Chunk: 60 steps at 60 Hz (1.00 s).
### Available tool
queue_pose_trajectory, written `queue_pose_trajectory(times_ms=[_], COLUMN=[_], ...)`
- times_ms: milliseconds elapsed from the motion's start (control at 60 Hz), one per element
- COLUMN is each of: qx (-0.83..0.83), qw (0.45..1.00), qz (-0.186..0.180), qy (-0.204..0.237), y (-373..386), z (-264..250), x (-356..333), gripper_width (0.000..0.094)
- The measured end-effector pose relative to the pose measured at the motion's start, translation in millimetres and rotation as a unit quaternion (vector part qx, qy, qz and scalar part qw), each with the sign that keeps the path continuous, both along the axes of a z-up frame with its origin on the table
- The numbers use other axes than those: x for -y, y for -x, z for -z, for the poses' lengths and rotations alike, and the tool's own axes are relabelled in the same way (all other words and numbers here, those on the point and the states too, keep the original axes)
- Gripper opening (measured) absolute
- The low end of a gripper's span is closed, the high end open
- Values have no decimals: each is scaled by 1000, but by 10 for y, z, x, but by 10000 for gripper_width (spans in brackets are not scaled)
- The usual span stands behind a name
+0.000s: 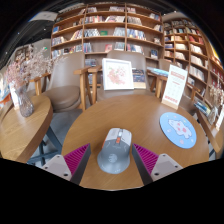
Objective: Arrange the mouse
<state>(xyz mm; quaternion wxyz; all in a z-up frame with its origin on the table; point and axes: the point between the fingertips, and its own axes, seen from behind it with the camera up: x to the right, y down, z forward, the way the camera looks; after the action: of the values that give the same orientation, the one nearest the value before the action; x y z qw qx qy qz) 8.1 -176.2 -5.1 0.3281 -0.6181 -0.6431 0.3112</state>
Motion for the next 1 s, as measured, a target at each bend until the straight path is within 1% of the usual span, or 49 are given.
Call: queue_pose_trajectory(times_ms=[117, 300, 367, 400, 450, 467, 483, 500, 583, 667, 783, 833, 883, 933, 1000], qx=[10, 14, 17, 17, 16, 13, 12, 12, 16, 5, -30, -42, -51, -60, -61], qw=[1000, 1000, 1000, 1000, 1000, 1000, 1000, 1000, 1000, 1000, 999, 999, 999, 998, 997], qz=[3, -2, 0, 3, 8, 8, 9, 5, -1, -10, -26, -18, -11, 0, 29], qy=[8, 16, 20, 18, 9, 5, 1, 3, -1, 9, 13, 18, 13, 1, -23], y=[135, 295, 321, 338, 351, 362, 372, 382, 367, 347, 420, 478, 579, 679, 795], z=[42, 52, 68, 71, 77, 71, 73, 73, 56, -122, -610, -802, -954, -1048, -1036], x=[37, 103, 98, 77, 25, 13, -8, -13, -19, -38, -298, -537, -849, -1203, -1743], gripper_width=[857, 856, 832, 797, 690, 635, 494, 470, 428, 423, 422, 423, 423, 423, 423])
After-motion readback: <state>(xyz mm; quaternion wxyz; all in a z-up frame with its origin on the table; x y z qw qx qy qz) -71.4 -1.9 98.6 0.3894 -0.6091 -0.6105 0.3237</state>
